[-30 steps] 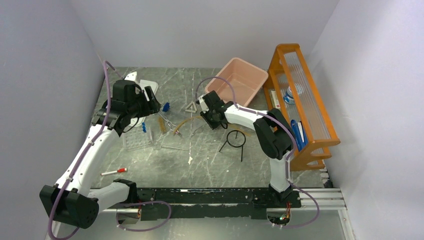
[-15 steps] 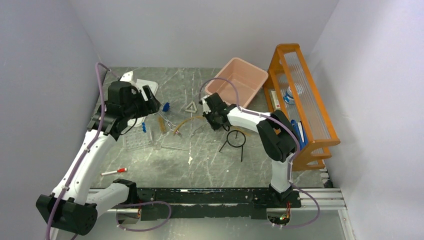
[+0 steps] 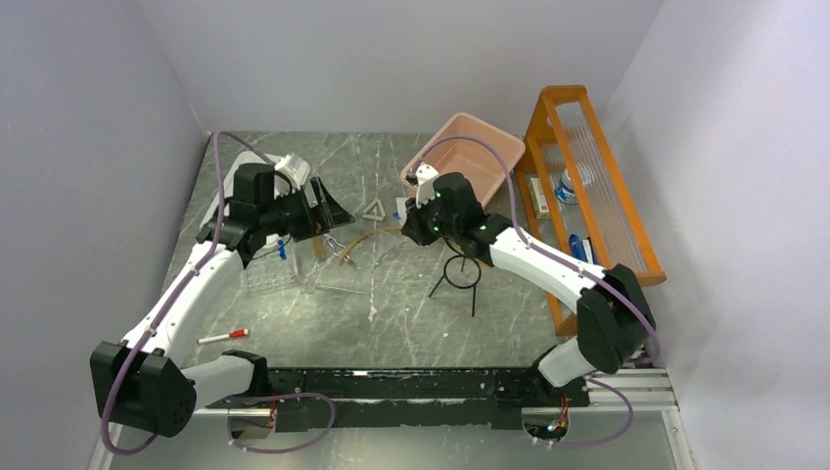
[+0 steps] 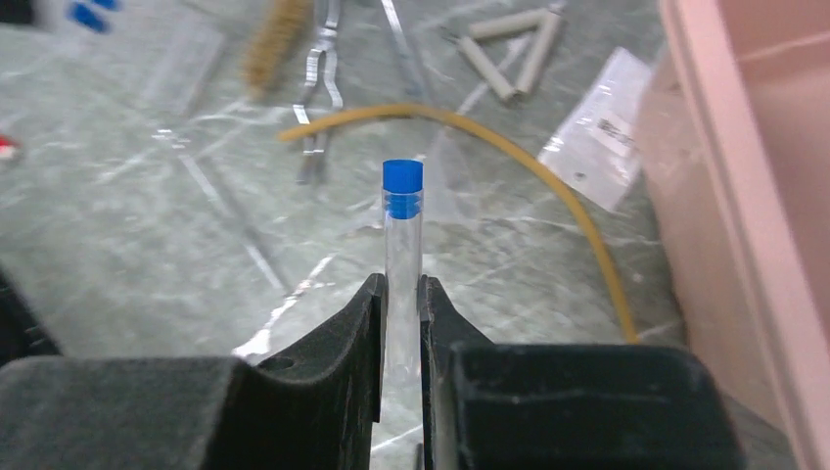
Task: Organize the chemistry lab equipment
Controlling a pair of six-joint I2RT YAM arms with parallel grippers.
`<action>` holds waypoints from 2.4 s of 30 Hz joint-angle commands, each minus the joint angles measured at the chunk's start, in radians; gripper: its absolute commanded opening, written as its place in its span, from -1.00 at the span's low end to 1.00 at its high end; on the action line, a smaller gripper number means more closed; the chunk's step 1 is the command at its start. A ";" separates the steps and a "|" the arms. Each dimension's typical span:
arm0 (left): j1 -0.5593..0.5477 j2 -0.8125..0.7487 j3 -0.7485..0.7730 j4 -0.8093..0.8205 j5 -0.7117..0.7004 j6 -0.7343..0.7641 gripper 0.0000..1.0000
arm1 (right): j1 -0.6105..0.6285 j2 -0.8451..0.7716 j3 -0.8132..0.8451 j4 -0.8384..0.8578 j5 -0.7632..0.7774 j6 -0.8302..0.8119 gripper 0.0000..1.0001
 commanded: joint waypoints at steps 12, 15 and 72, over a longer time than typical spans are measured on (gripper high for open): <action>-0.181 0.082 -0.092 0.218 0.150 -0.286 0.35 | 0.144 -0.137 -0.100 0.102 -0.243 0.059 -0.75; -0.186 0.093 -0.085 0.167 0.128 -0.276 0.13 | 0.154 -0.148 -0.108 0.099 -0.224 0.050 -0.75; -0.187 -0.092 -0.006 -0.431 -0.899 -0.079 -0.91 | 0.154 -0.151 -0.174 0.146 -0.172 0.115 0.19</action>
